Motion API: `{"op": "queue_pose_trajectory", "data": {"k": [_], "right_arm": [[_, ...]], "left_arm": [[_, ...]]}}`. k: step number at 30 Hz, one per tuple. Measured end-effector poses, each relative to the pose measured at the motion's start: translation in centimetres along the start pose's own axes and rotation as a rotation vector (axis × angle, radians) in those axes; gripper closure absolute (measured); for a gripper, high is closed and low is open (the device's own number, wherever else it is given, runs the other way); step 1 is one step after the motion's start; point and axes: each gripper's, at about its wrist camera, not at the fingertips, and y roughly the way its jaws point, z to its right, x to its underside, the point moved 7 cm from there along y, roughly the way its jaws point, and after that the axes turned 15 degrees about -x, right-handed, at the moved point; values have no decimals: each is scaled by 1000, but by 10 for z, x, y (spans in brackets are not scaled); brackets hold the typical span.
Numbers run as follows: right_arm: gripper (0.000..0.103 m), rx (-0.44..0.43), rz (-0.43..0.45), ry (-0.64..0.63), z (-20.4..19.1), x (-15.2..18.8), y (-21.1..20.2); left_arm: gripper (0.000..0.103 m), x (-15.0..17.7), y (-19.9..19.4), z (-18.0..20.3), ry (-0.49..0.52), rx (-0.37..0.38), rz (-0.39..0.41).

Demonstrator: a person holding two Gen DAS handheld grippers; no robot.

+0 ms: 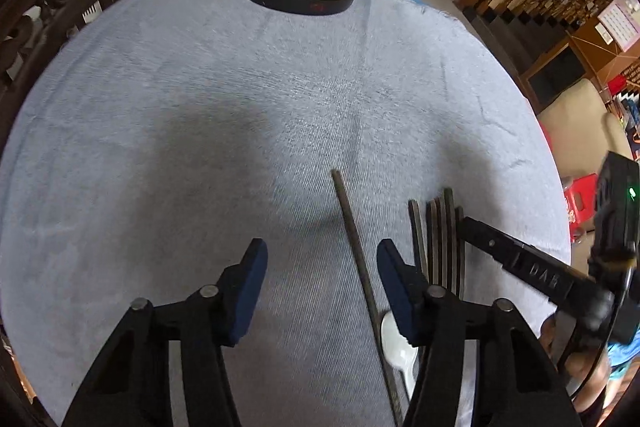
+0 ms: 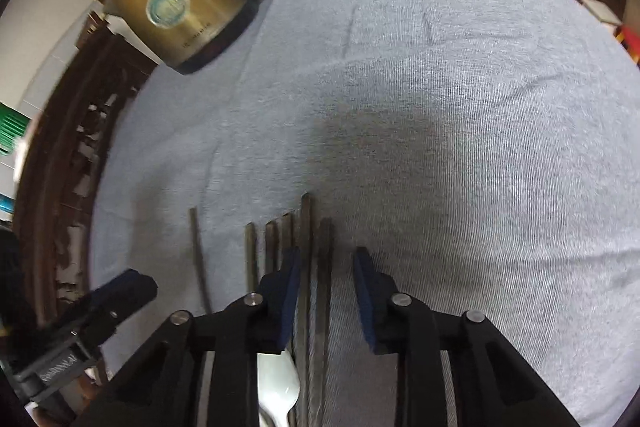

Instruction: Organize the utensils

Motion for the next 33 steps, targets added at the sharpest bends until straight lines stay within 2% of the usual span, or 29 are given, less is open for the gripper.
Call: {"op": "queue_pose_trajectory", "data": {"k": [5, 7, 11, 12, 15, 18, 20, 23, 24, 25, 26, 27, 28, 30, 33], "right_arm": [[87, 142, -29, -138, -15, 1, 7], [94, 149, -52, -156, -14, 5, 5], [95, 97, -45, -118, -5, 15, -12], [95, 67, -42, -92, -3, 16, -15], [95, -35, -35, -4, 5, 16, -23], [90, -39, -36, 23, 7, 16, -31], [75, -33, -60, 31, 6, 14, -31], [66, 19, -53, -37, -6, 12, -27], [66, 54, -54, -69, -12, 15, -23], [72, 99, -56, -122, -15, 16, -19], [89, 146, -58, -167, -18, 17, -18], [94, 233, -55, -233, -20, 21, -19], [95, 241, -52, -250, -21, 23, -20], [96, 175, -47, -202, -17, 29, -29], [96, 115, 33, -193, -18, 40, -66]], "left_arm": [[51, -13, 17, 9, -24, 13, -60], [53, -15, 25, 16, -26, 15, -97], [54, -22, 31, 29, -20, -9, -88], [62, -24, 31, 30, -24, -22, -80], [96, -27, 36, 35, -18, -42, -79], [97, -26, 35, 39, 12, -65, -49], [97, -24, 33, 39, 15, -68, -41], [97, -19, 30, 36, 12, -76, -33], [98, -16, 27, 33, 13, -79, -26], [98, -14, 22, 31, 11, -75, -18], [98, -12, 15, 28, 5, -67, -4], [98, -12, 11, 22, 3, -63, 4], [98, -9, 2, 19, 3, -57, 22], [98, -1, -20, 14, 6, -47, 63], [98, 14, -57, 10, 18, -37, 139]]}}
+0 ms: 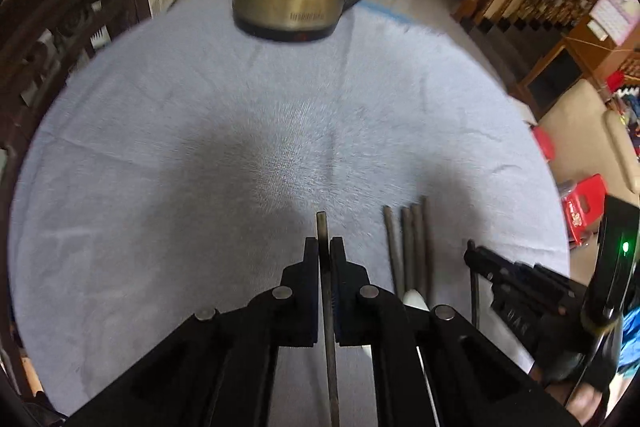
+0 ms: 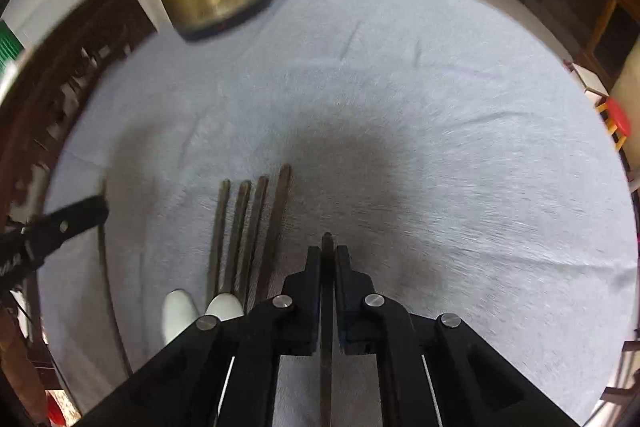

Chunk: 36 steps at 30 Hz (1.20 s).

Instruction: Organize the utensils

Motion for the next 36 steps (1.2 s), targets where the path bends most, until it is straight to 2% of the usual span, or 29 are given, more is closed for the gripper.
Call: {"op": "queue_pose_trajectory", "data": {"k": [3, 6, 8, 11, 14, 17, 20, 23, 25, 28, 33, 36], "right_arm": [[96, -80, 109, -14, -6, 7, -49], [96, -134, 266, -48, -21, 28, -117], [96, -134, 363, -63, -36, 39, -145], [96, -117, 501, -85, -59, 56, -183], [96, -87, 662, -109, -77, 86, -223], [96, -71, 774, -123, -96, 111, -257], [96, -61, 876, -149, -112, 123, -292], [96, -93, 980, -169, -131, 131, -329], [96, -123, 1024, -180, -141, 137, -345], [96, -171, 1042, -193, -157, 139, -358], [96, -177, 1015, -237, -178, 153, -362], [96, -171, 964, -251, -182, 158, -344]], "left_arm": [[98, 6, -41, 2, 6, 7, 107], [98, 21, -99, -3, 2, 22, 249], [98, 34, -138, -4, 0, 9, 362], [98, 55, -178, -11, -20, -4, 474], [98, 70, -202, -18, -57, -24, 550], [98, 90, -231, -28, -101, -27, 620], [98, 95, -254, -29, -109, -10, 676], [98, 105, -279, -32, -117, 16, 710], [98, 110, -292, -32, -124, 35, 730], [98, 118, -313, -32, -127, 78, 755], [98, 132, -327, -23, -109, 126, 762], [98, 138, -319, -13, -89, 129, 742]]}}
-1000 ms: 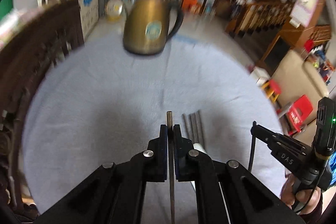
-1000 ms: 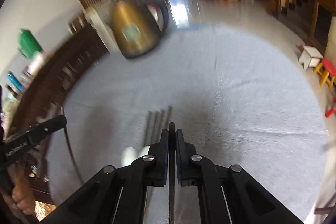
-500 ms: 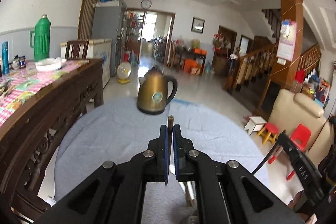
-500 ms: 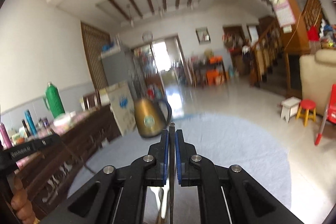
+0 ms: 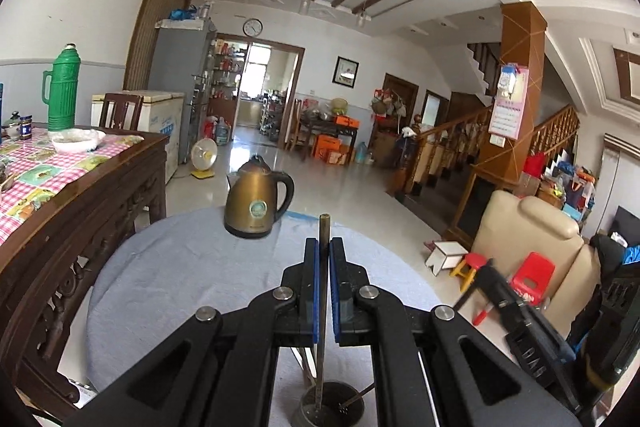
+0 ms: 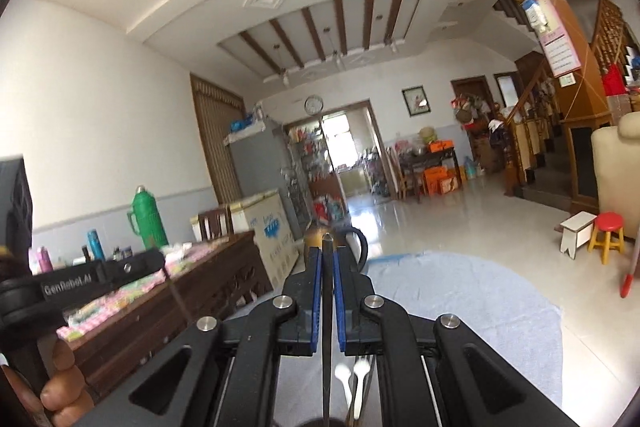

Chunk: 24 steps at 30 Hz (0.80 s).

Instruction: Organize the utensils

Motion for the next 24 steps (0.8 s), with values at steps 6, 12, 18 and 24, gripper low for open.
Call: {"op": "queue_pose_trajectory", "data": {"k": [6, 12, 18, 24], "right_arm": [[96, 15, -119, 3, 3, 36, 13], [96, 9, -193, 54, 22, 58, 14], [93, 4, -223, 114, 33, 70, 17], [76, -17, -241, 180, 40, 72, 20]], "left_arm": [[98, 33, 23, 8, 25, -8, -95], [98, 60, 50, 6, 25, -18, -221], [98, 63, 55, 2, 23, -26, -244], [70, 61, 51, -6, 7, -31, -244]]}}
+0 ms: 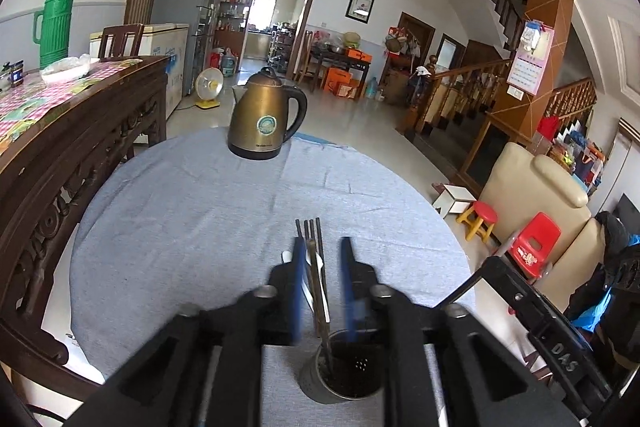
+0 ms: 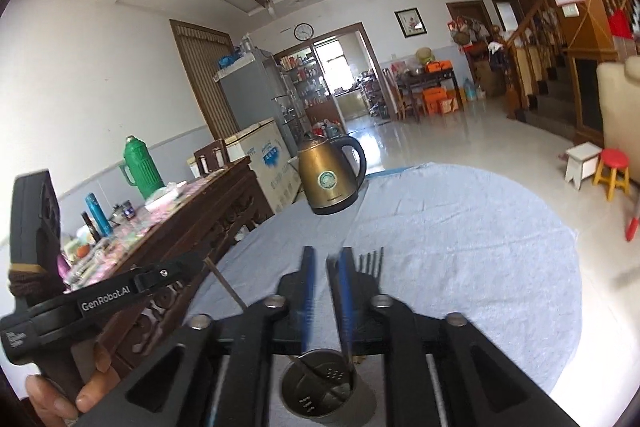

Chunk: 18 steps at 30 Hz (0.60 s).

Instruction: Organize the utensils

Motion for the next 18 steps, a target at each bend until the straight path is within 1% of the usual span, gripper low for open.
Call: {"op": "queue_pose_trajectory", "data": {"k": [1, 2, 3, 5, 6, 7, 12, 15, 18], "right_arm": [[64, 1, 12, 9, 1, 0, -2], [53, 5, 29, 11, 0, -2, -4], [50, 8, 52, 9, 1, -4, -8], [49, 11, 99, 5, 2, -8, -16], [49, 16, 114, 5, 3, -10, -20], [49, 21, 123, 9, 5, -10, -22], [49, 63, 158, 65, 26, -16, -31], [49, 99, 164, 104, 42, -17, -36], [49, 119, 168, 152, 58, -19, -40]], "left_arm": [[58, -1, -1, -4, -9, -11, 9], [54, -2, -4, -8, -19, -22, 24], [51, -3, -6, -11, -25, -30, 34], [50, -5, -10, -18, -28, -57, 54], [46, -6, -12, -22, -26, -79, 65], [40, -7, -14, -26, -24, -101, 75], [27, -7, -23, -52, -40, -198, 126], [25, -3, -22, -68, -48, -251, 128], [24, 1, -12, -86, -71, -295, 93]]}}
